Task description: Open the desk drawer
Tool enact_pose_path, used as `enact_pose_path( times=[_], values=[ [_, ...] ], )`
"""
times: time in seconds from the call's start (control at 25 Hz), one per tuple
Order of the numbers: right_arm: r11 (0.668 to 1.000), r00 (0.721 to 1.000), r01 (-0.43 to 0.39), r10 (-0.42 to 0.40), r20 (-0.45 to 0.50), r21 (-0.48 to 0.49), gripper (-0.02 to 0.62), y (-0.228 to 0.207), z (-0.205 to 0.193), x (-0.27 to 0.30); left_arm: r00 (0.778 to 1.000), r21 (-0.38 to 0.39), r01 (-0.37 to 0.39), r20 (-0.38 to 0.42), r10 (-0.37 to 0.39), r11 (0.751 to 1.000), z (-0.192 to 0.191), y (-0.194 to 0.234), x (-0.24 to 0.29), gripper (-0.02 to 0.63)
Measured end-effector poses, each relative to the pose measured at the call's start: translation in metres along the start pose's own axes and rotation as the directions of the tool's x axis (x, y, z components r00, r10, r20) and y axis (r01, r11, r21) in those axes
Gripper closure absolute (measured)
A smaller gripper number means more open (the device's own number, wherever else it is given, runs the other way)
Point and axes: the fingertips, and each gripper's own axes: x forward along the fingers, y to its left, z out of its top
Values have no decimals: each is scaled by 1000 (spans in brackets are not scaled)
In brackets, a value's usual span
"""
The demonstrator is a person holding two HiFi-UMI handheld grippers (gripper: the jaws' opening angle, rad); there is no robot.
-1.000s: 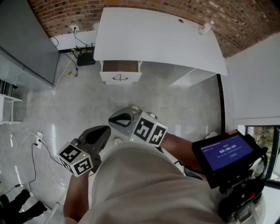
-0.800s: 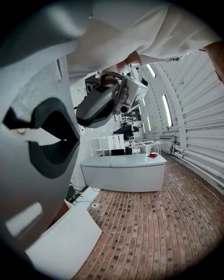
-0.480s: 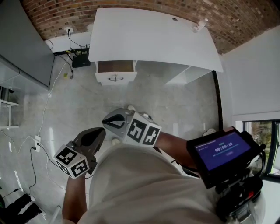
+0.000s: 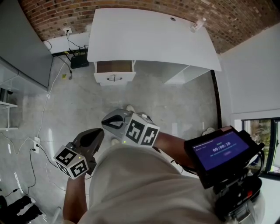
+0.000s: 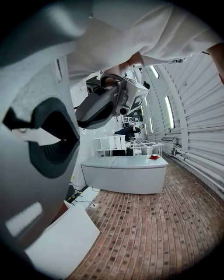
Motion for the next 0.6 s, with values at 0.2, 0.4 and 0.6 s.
enact_pose_path(
  times=[0.2, 0.4, 0.6],
  values=[
    [1000, 1000, -1, 1, -1, -1, 592, 1, 0, 0, 1000, -5, -4, -6, 4, 1000, 0, -1, 0, 604],
    [1000, 1000, -13, 13, 9, 4, 592, 3, 0, 2, 1000, -6, -9, -12, 9, 1000, 1, -2, -2, 604],
    [999, 999, -32, 31, 43, 5, 592, 7, 3, 5, 1000, 0, -3, -2, 3, 1000, -2, -3, -1, 604]
  ],
)
